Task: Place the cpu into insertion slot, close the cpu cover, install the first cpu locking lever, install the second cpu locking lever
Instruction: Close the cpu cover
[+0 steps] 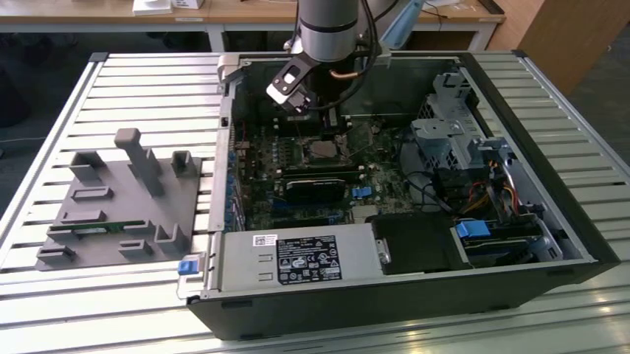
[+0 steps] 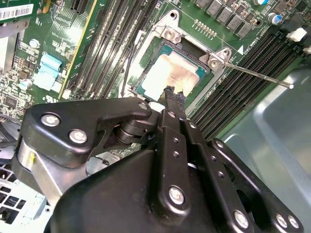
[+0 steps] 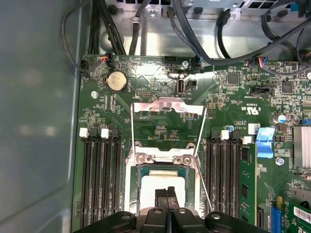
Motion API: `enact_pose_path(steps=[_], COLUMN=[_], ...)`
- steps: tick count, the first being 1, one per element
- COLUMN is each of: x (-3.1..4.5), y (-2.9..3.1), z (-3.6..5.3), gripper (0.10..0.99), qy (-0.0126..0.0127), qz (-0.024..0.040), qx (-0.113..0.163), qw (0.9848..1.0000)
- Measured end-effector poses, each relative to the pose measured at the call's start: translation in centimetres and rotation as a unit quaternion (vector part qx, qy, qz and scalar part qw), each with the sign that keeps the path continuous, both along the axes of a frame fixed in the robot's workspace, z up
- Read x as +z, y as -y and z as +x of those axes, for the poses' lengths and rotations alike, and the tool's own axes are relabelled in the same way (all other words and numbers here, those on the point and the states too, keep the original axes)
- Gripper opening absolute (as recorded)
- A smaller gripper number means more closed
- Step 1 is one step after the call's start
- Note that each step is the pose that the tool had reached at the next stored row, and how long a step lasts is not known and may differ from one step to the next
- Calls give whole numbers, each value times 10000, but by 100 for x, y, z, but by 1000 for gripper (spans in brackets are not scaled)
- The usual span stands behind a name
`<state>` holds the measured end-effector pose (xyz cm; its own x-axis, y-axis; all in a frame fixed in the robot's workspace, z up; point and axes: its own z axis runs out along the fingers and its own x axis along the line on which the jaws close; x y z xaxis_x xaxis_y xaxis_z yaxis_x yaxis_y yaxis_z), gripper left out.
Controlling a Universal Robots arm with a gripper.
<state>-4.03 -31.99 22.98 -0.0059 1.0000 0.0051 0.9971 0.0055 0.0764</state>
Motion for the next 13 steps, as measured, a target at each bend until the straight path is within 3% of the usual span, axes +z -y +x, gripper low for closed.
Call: enact_pose_path(steps=[13], x=[57], y=[-3], z=[0], gripper=[106], qy=[0], qz=[0], qx=[0], qw=[10000])
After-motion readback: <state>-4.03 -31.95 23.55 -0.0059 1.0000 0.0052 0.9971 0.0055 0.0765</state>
